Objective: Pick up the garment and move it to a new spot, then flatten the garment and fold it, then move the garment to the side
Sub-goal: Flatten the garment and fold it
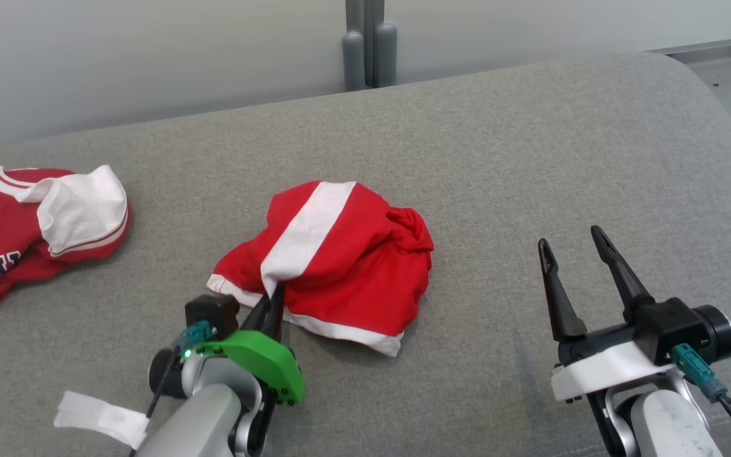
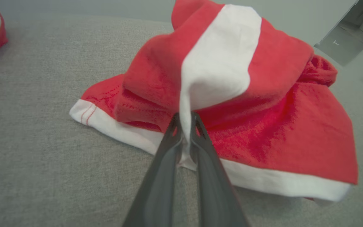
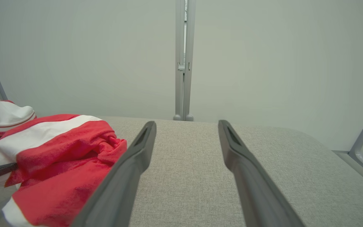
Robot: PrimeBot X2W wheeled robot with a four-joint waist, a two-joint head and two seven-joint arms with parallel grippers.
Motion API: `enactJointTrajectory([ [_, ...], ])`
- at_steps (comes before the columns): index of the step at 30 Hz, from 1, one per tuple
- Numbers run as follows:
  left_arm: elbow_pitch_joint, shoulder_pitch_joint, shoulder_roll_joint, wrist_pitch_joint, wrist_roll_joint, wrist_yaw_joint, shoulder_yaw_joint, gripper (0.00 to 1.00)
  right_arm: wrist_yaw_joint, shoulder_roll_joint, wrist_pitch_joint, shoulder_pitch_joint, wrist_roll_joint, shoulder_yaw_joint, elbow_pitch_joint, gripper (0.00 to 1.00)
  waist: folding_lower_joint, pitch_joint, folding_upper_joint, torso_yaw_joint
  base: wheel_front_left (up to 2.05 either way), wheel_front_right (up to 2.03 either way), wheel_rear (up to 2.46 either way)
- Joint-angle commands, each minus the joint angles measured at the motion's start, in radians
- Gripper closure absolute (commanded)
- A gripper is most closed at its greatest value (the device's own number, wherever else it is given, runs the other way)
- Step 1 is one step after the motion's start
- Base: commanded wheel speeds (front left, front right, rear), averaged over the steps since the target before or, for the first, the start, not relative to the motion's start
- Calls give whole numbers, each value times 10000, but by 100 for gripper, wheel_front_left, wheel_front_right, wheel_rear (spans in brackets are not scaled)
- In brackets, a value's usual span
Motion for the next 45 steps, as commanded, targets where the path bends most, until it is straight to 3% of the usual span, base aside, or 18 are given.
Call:
enactJointTrajectory([
  [1, -267, -234, 116, -47, 340, 78, 268, 100, 4, -33, -34, -5, -61, -24, -40, 0, 0, 7, 0, 24, 0, 0, 0],
  [13, -1461, -1576, -182, -47, 2044, -94, 1052, 100, 4, -34, -32, -94, 141, 91, 52, 0, 0, -12, 0, -9, 0, 0, 0],
  [21, -424, -2729, 153, 102, 2410, -297, 975, 100, 4, -33, -32, -238, 133, 154, -15, 0, 0, 247, 0, -280, 0, 0, 0],
  [29, 1304, -4382, -162, 284, 2205, -631, 1157, 99, 4, -30, -32, -565, 248, 345, -28, 0, 0, 855, 0, -741, 0, 0, 0],
  [30, 1603, -4528, -209, 378, 2147, -654, 1180, 58, 4, -34, -32, -630, 271, 376, -25, 0, 0, 922, 0, -809, 0, 0, 0],
  [31, 1871, -4657, -241, 449, 2125, -659, 1188, 2, 4, -33, -32, -700, 299, 414, -22, 0, 0, 986, 0, -880, 0, 0, 0],
  [37, 3198, -5313, -446, 529, 2052, -659, 1191, 0, 4, -31, -32, -834, 390, 462, -64, 0, 0, 1306, 0, -1100, 0, 0, 0],
  [45, 4111, -5586, -633, 280, 1925, -976, 1195, 0, 4, -30, -32, -795, 438, 436, -66, 0, 0, 1384, 0, -838, 0, 0, 0],
])
